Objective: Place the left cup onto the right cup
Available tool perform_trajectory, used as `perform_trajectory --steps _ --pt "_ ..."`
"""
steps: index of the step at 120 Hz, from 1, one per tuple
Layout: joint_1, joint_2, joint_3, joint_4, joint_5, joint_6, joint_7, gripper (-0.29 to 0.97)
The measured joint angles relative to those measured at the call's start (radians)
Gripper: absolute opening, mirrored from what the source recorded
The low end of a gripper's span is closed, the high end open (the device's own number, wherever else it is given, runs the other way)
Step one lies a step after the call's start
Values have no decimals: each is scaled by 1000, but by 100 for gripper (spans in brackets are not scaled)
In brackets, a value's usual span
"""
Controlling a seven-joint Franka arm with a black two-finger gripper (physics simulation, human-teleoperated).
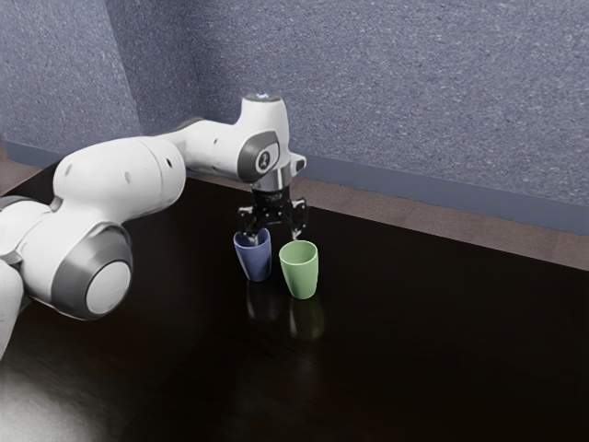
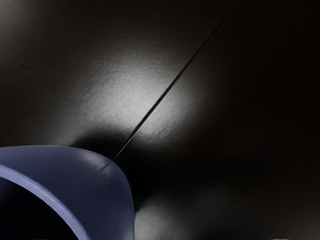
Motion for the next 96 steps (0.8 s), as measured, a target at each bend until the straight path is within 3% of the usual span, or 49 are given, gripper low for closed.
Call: perform_trajectory --steps 55,96 --pt "0 0 16 -1 -1 -3 1 21" --pt "0 -2 29 -2 -5 -13 2 12"
